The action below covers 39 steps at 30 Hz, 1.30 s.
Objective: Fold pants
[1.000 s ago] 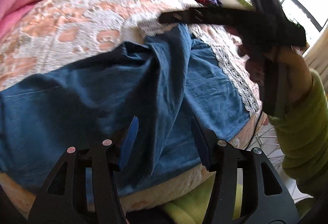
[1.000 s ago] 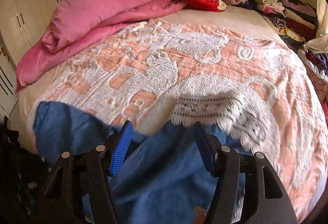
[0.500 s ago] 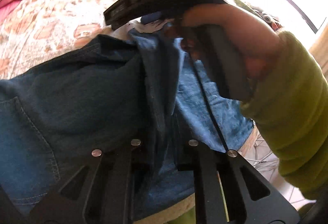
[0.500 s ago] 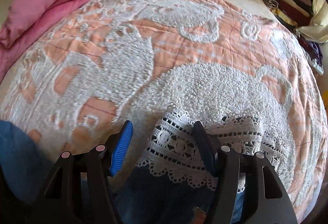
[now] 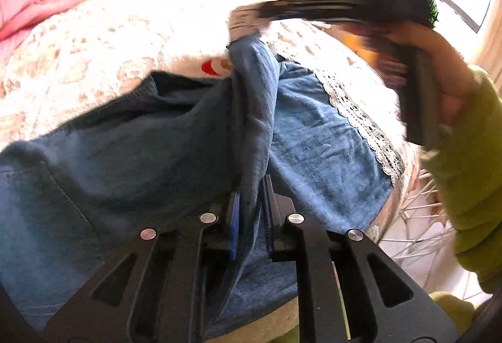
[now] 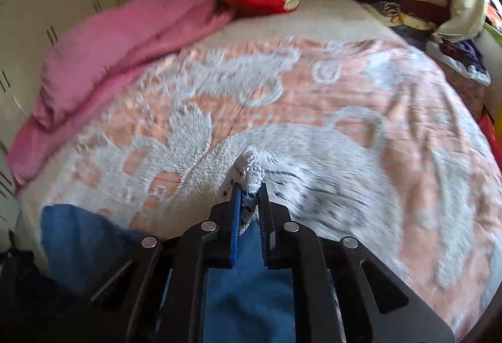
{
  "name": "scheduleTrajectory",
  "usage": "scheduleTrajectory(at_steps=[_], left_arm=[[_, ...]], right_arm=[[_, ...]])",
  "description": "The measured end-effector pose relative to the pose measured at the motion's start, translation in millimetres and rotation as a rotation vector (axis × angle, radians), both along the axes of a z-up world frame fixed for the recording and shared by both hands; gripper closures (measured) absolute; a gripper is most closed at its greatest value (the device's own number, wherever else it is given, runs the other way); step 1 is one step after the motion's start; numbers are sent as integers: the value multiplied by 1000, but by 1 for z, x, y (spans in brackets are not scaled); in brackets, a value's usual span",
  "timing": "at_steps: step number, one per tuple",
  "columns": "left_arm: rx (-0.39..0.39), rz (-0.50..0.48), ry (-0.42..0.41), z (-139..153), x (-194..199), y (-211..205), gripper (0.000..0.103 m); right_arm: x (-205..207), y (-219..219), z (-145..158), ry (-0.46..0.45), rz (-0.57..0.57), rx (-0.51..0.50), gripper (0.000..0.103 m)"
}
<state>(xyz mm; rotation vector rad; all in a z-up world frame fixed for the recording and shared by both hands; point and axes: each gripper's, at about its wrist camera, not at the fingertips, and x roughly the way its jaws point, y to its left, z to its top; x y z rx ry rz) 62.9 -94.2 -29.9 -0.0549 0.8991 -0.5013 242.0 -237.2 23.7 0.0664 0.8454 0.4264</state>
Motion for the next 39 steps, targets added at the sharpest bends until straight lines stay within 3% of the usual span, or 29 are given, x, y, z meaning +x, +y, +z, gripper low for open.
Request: scheduleTrajectory(at_steps=[2, 3, 8, 13, 17, 24, 36, 38, 39], left_arm=[[16, 6, -12, 4, -4, 1, 97], [23, 3, -12, 6, -7, 1, 103], [41, -23, -51, 15, -16, 7, 103], [70, -62, -77, 20, -27, 2, 103], [91, -104, -53, 14, -35, -3, 103], [142, -147, -15, 0, -41, -15, 102], [216, -204, 47, -21, -41, -31, 95], [206, -208, 48, -20, -43, -30, 87], [194, -208, 50, -17, -44, -28, 70]], right_arm=[[-24, -23, 15, -31, -24, 28, 93], [-33, -31, 19, -37, -35, 40, 93], [-85, -81, 30, -27, -84, 115, 93], [-138, -108, 16, 24, -111, 139, 93], [-168, -121, -13, 100, -149, 156, 93], [-194, -136, -56, 210, -191, 159, 93], [-197, -146, -81, 223, -230, 95, 93], [-197, -147, -82, 225, -230, 89, 92], [-198, -149, -81, 233, -228, 98, 88]])
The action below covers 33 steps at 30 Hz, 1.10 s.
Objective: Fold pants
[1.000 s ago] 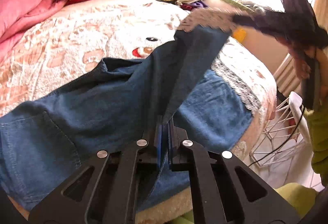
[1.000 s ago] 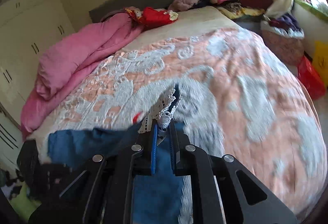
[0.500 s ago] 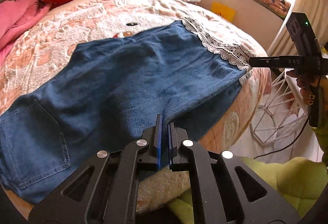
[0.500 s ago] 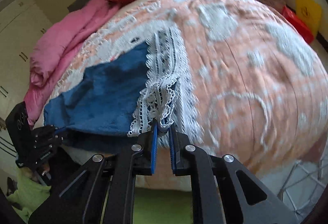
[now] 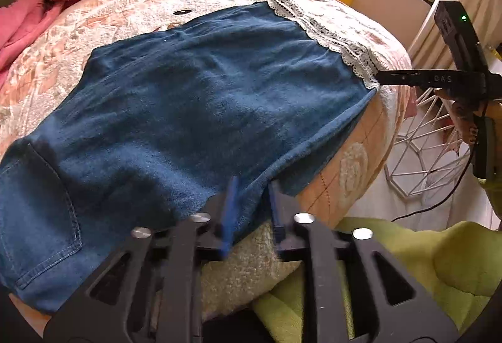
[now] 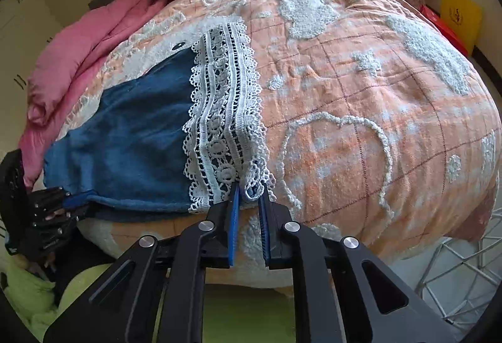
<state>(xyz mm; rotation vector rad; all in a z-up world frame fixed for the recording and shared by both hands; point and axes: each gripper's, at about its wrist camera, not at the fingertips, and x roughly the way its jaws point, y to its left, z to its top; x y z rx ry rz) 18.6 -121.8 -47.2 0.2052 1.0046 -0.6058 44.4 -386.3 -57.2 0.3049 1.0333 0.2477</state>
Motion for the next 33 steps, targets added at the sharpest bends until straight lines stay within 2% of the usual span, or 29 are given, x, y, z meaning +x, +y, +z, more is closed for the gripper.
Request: scheduleTrajectory(at_steps=[1, 4, 7, 9, 12, 16, 18, 23, 26, 30, 33], left_arm=[[-13, 2, 2, 3, -2, 2, 59], [-81, 42, -10, 18, -5, 23, 49], [-116, 149, -39, 33, -3, 58, 45], [-127, 223, -63, 42, -3, 81, 42], [-111, 383, -51, 42, 6, 123, 39], [-29, 549, -5, 27, 15, 161, 33], [-14, 592, 16, 23, 20, 174, 31], [-68, 625, 34, 21, 23, 195, 31], [-101, 628, 42, 20, 21, 199, 31], [-104, 628, 41, 18, 21, 199, 31], [-84, 620, -3, 27, 16, 194, 31]], right_arm=[[-1, -3, 3, 2, -8, -7, 80], [-7, -11, 23, -50, -33, -57, 72], [-9, -9, 42, -124, -30, -96, 62], [-8, 5, 49, -163, 16, -119, 61], [0, 36, 46, -179, 112, -127, 61], [15, 72, 35, -163, 217, -117, 56], [20, 85, 26, -137, 252, -136, 55], [27, 85, 6, -61, 251, -193, 57], [25, 76, 3, -57, 238, -216, 57], [22, 68, 0, -53, 220, -187, 57], [20, 65, 7, -65, 223, -153, 55]])
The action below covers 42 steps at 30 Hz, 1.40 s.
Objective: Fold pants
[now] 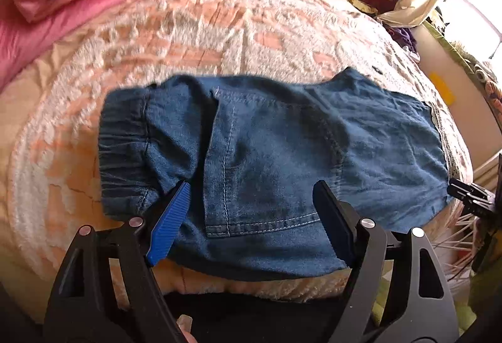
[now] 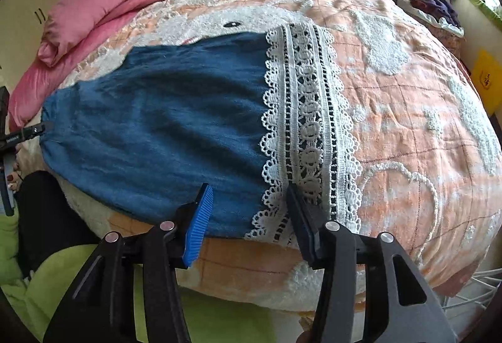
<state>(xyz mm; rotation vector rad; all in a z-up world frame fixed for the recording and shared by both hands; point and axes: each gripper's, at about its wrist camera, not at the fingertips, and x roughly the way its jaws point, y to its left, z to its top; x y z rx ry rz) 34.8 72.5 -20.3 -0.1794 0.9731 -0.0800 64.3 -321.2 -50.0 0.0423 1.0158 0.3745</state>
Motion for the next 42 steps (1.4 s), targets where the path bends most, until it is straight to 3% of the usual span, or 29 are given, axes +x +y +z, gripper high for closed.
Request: scheduleTrajectory(at_steps=[6, 13, 17, 26, 32, 35, 38, 40, 42], left_arm=[[10, -64, -119, 37, 1, -25, 31], [22, -125, -121, 42, 33, -61, 31], [14, -146, -103, 38, 55, -77, 31], [9, -165, -45, 20, 122, -99, 31], [21, -161, 18, -5, 158, -107, 31], [-4, -191, 48, -20, 164, -114, 31], [20, -229, 41, -27, 158, -127, 60], [34, -247, 31, -24, 154, -133, 92], [37, -240, 26, -20, 154, -133, 96]], right_arm=[[8, -28, 36, -93, -69, 104, 48], [58, -50, 53, -135, -123, 141, 46], [94, -48, 47, -118, -129, 109, 46], [155, -44, 13, -20, -101, 172, 46], [167, -41, -9, 10, -69, 193, 45], [164, -40, -10, -8, -46, 213, 53], [156, -34, -8, -31, 8, 216, 69], [151, -32, -3, -50, 31, 217, 82], [146, -31, 6, -74, 43, 222, 84]])
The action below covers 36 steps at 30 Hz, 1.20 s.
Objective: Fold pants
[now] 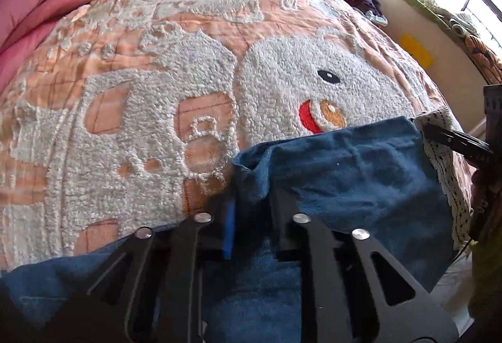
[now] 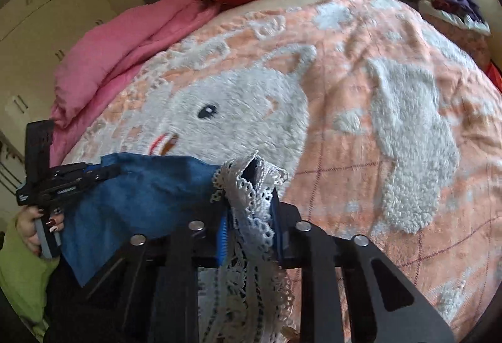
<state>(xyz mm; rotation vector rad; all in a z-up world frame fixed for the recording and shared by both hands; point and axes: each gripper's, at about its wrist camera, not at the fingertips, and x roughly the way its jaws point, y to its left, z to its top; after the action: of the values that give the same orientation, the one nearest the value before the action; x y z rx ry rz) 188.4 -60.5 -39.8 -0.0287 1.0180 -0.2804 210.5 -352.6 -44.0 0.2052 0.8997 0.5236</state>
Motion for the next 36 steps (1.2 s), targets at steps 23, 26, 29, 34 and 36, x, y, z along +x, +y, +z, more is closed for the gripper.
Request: scheduleTrajectory(at_steps=[23, 26, 29, 34, 36], left_arm=[[25, 107, -127, 5, 1, 22, 64], [41, 139, -182, 22, -16, 33, 55], [64, 176, -217, 36, -39, 44, 38], [76, 200, -221, 43, -82, 59, 27], [52, 209, -200, 42, -93, 64, 27]], right_arm=[[14, -1, 5, -61, -92, -268, 50], [-2, -13, 20, -94, -136, -260, 43], [-23, -23, 34, -127, -154, -247, 32], [-63, -20, 45, -172, -141, -264, 27], [-81, -11, 43, -186, -120, -284, 27]])
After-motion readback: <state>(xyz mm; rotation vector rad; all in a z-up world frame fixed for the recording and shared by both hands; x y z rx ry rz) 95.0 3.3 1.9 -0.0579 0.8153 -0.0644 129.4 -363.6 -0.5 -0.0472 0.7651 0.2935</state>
